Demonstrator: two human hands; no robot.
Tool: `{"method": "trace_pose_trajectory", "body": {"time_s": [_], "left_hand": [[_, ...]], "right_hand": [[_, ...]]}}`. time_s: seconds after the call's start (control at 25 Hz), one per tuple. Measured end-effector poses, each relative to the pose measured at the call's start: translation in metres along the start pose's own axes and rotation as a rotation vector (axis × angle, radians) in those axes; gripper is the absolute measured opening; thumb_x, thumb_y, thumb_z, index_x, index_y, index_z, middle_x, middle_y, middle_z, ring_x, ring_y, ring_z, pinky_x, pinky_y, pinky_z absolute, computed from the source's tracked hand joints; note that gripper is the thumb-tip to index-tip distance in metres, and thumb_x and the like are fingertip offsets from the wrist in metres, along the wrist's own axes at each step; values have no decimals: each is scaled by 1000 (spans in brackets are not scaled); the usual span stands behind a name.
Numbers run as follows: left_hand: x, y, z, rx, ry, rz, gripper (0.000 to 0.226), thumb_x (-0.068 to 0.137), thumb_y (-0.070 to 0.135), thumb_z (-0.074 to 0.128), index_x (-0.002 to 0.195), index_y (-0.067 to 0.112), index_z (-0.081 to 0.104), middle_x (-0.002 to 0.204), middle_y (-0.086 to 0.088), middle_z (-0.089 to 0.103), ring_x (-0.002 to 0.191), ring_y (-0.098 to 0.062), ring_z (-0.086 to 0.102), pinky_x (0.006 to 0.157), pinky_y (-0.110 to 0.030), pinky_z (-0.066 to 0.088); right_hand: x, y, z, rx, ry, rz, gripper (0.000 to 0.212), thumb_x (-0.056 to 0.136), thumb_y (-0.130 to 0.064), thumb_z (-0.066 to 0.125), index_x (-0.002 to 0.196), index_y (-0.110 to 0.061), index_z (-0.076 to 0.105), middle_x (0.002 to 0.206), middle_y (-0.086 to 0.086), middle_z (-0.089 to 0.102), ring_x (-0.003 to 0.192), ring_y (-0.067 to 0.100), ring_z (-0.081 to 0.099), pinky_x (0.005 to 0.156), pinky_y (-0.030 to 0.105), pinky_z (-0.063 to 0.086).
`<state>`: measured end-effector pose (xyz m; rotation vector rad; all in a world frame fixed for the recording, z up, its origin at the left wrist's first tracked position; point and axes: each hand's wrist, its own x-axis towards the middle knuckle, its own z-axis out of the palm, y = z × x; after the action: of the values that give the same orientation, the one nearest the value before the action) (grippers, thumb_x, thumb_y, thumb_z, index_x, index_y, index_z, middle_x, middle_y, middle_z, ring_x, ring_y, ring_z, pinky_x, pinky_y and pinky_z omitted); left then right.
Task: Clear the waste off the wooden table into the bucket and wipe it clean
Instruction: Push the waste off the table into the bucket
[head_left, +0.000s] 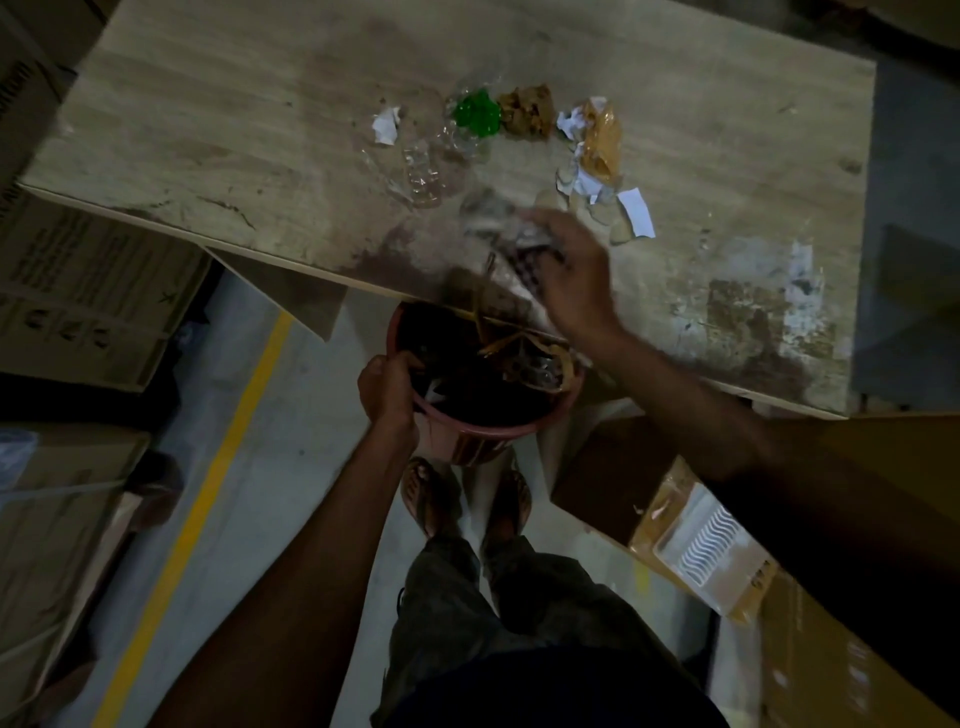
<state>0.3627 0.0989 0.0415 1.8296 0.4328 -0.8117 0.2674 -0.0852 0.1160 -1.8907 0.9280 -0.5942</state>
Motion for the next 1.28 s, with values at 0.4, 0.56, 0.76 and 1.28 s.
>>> {"method": "trace_pose_trajectory", "body": {"time_s": [0.4, 0.56, 0.76, 1.28], "left_hand": [[-9, -7, 18, -9, 14, 22, 8, 76, 5, 65, 84, 1, 64, 72, -6, 58, 66, -21, 54, 50, -23, 43], [-18, -10, 28, 82, -8, 74, 5, 81, 4, 64, 84, 0, 62, 68, -5, 53, 60, -17, 50, 42, -19, 41], [-23, -16, 38, 16, -4, 38, 6, 77, 2, 64, 74, 3, 59, 67, -7, 53, 63, -20, 50, 48, -26, 41], [-9, -28, 39, -19, 65, 45, 28, 76, 0, 64, 58, 11, 44, 61, -6, 43, 64, -20, 42, 62, -38, 36]], "right_hand": [[-66, 63, -45, -508, 93, 66, 56, 78, 6, 49, 124, -17, 70, 135, 8, 64, 124, 31, 55, 106, 37, 46], [-105, 48, -10, -558, -131, -199, 68, 69, 10, 53, 129, -18, 68, 140, 4, 60, 130, 28, 51, 105, 35, 47], [-27, 40, -35, -289, 401, 87, 52, 83, 6, 54, 129, -13, 68, 135, 9, 64, 128, 29, 55, 108, 32, 42], [165, 66, -63, -551, -174, -119, 68, 83, -43, 40, 129, -3, 69, 138, 26, 62, 130, 41, 58, 111, 41, 42]]}}
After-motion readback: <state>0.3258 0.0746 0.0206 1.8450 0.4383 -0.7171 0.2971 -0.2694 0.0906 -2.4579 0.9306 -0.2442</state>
